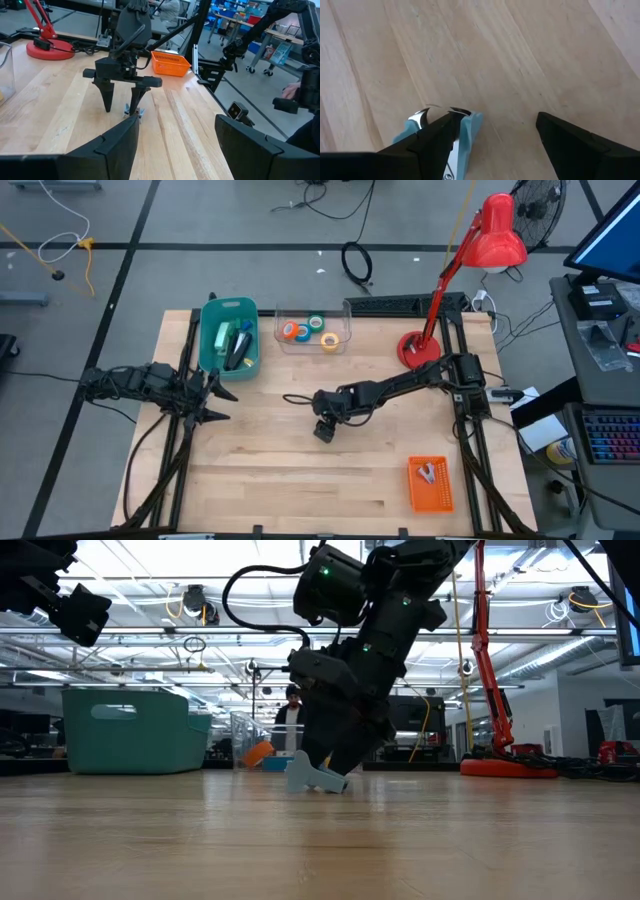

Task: Pick and place Stapler, Stapler remover, tape
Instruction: Put the blue stapler remover into the orange basket

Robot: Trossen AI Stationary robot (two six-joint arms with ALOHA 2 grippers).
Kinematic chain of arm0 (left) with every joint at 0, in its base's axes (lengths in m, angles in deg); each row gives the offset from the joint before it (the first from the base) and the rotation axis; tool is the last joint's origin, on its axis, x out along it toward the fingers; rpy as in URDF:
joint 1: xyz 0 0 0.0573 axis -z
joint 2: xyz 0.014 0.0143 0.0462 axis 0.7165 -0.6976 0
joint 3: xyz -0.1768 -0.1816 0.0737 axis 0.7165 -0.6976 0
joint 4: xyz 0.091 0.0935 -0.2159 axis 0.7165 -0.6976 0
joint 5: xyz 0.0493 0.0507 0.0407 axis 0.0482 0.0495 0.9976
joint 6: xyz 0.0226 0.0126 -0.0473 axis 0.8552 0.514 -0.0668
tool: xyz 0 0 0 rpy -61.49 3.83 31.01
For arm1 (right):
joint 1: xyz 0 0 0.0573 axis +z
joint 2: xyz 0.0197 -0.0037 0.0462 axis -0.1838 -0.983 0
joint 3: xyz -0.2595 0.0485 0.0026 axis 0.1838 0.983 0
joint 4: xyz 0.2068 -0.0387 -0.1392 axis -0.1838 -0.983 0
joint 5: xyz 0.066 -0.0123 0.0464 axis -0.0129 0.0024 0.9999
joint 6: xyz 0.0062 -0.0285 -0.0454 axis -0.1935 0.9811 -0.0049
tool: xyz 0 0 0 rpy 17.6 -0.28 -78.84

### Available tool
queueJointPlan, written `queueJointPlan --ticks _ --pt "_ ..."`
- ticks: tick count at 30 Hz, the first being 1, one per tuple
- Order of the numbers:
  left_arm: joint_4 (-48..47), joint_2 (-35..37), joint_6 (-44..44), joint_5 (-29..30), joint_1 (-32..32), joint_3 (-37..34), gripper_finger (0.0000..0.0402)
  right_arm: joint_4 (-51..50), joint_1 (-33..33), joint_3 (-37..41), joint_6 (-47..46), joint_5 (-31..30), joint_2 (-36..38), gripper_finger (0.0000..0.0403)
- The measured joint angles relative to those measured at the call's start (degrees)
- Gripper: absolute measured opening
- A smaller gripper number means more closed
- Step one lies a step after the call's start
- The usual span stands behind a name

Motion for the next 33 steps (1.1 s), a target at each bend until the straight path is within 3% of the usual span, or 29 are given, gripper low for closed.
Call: queueJointPlan --ticks 18,23,33 --pt "0.0 0.0 -0.13 -0.04 -0.02 0.0 0.0267 0.05 -0.02 4.41 -1.91 -1.99 0.1 0.0254" --pt "0.0 0.0 -0.15 -0.03 -0.02 0.0 0.0267 -0.18 -0.07 5.27 -3.46 -2.2 0.09 0.0204" --pt "0.02 0.0 -0.2 -0.02 -0.02 0.0 0.0267 -0.35 -0.13 5.29 -3.55 -2.19 0.49 0.0057"
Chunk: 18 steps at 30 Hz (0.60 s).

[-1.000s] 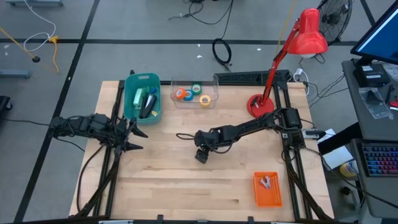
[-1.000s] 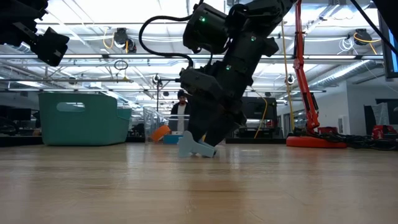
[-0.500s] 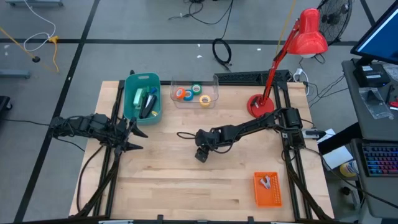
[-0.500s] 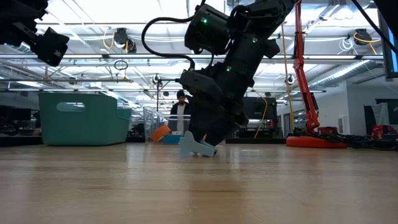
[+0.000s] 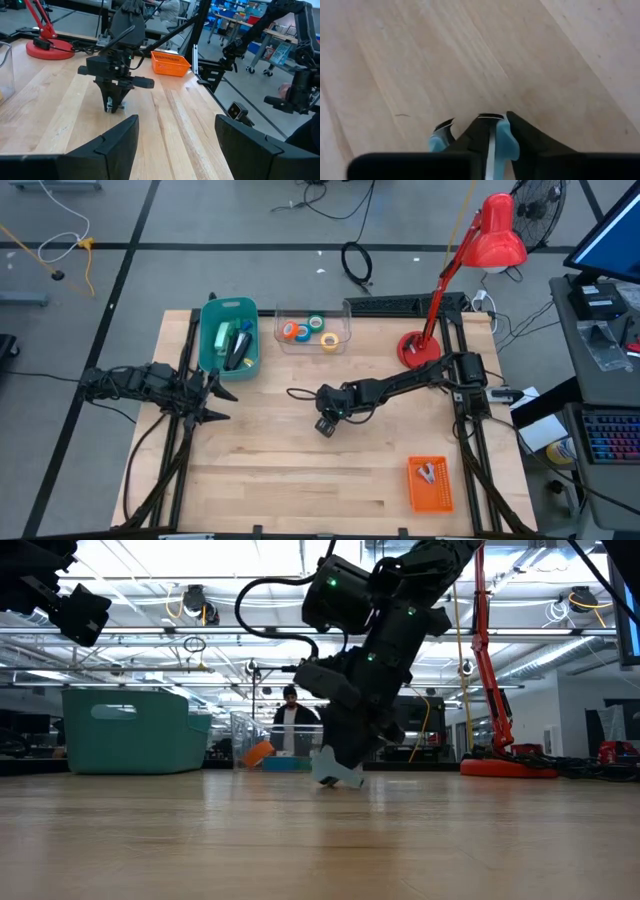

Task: Pick and place Stapler, Stapler remover, tape
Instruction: Put the blue stapler remover into the orange basket

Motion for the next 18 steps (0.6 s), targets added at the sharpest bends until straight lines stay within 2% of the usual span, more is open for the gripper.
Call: queueJointPlan --ticks 2,9,14,18 --pt "0.0 0.0 -0.01 0.0 0.01 0.0 0.0267 0.2 -0.14 0.0 0.04 0.13 0.1 0.0035" --pt "0.12 0.0 -0.14 0.0 0.01 0.0 0.0267 -2.35 -1.69 0.45 0.08 0.94 5.39 0.0034" --pt "0.49 0.0 -0.37 0.0 0.02 -0.02 0.0267 -6.22 -3.22 0.18 0.19 0.91 15.03 0.0034" --pt "0.48 0.0 -0.4 0.02 0.0 -0.02 0.0267 -8.44 -4.0 0.26 1.85 5.5 23.73 0.0034"
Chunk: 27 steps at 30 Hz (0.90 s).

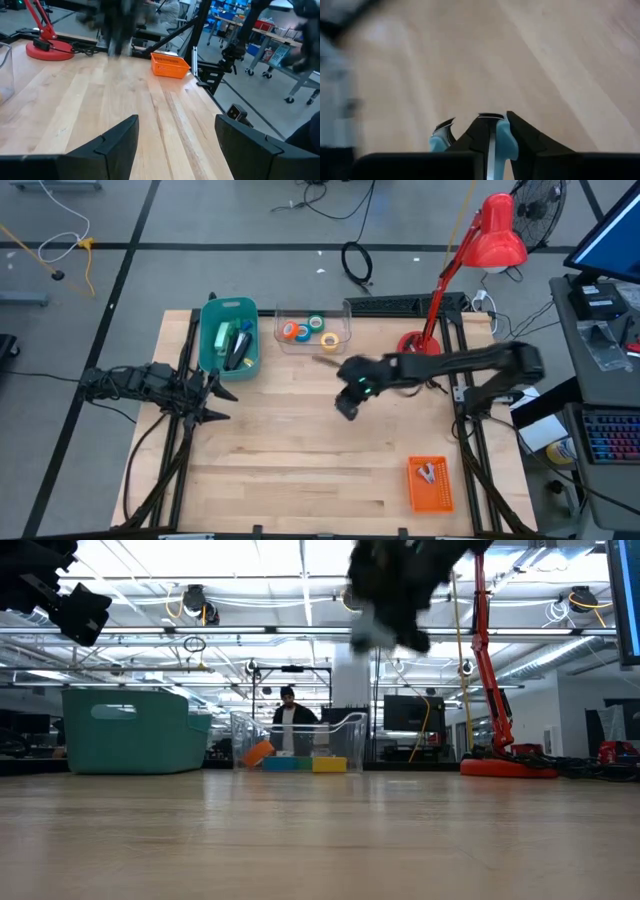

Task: Pick and place Stapler, Stapler remover, tape
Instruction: Put the blue stapler remover into the orange basket

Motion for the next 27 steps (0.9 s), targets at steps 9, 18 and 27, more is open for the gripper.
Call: queueJointPlan --ticks 9,18,27 --pt "-0.05 0.0 -0.66 0.0 0.02 0.0 0.0267 4.84 1.7 3.74 0.83 18.35 20.03 0.0034" --pt "0.25 0.0 0.1 1.72 0.02 0.0 0.0267 19.46 6.41 18.62 -12.4 17.65 36.82 0.0034" --pt "0.42 0.0 -1.45 4.64 0.0 0.0 0.0267 10.59 16.93 29.88 -33.59 16.75 43.44 0.0034"
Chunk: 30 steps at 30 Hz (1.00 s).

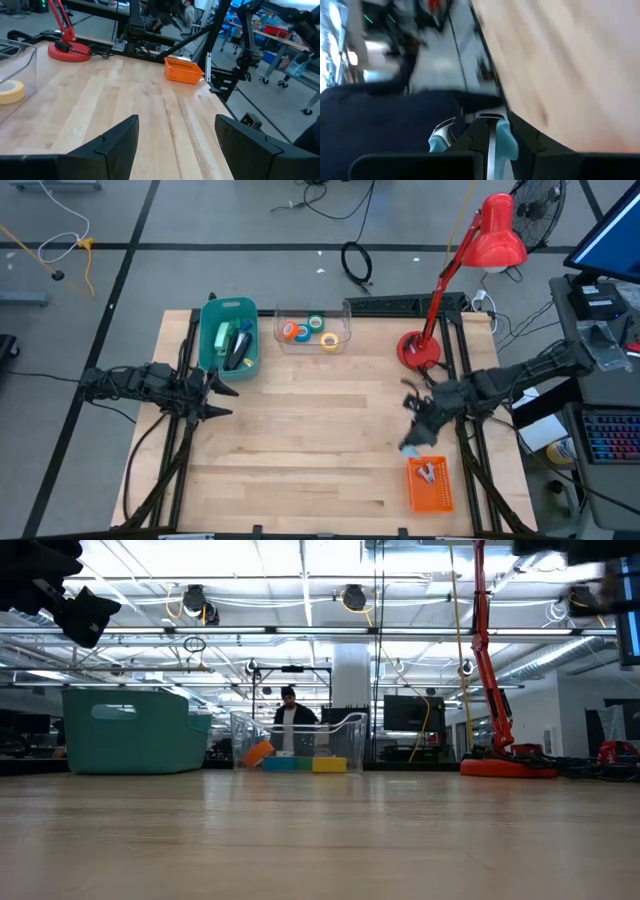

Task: Pick and place Stapler, Stapler remover, tape
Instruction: Put the blue stapler remover into the orange basket

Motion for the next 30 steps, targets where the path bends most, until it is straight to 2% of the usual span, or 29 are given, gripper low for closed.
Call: queueJointPlan --ticks 4,11,16,21,26,30 --pt "0.06 0.0 -0.91 0.54 0.0 0.0 0.0267 -3.31 7.45 1.2 -10.67 4.01 -0.69 0.0034" --pt "0.04 0.0 -1.42 3.68 0.0 0.0 0.0267 -9.0 20.24 1.2 -28.69 3.73 -4.23 0.0034" --pt "0.04 0.0 -1.58 4.98 0.0 0.0 0.0267 -11.01 26.84 1.2 -40.45 3.36 -10.27 0.0034" --pt "0.02 0.0 -2.41 6.15 0.0 0.0 0.0267 -10.87 31.2 1.18 -45.77 -2.64 -17.14 0.0034" --pt "0.04 0.0 -2.83 6.39 0.0 0.0 0.0267 -10.22 32.82 1.18 -51.1 -7.22 -23.27 0.0043" --pt "0.04 0.0 -3.49 6.38 0.0 0.0 0.0267 -8.04 33.89 1.13 -51.91 -10.75 -27.21 0.0041"
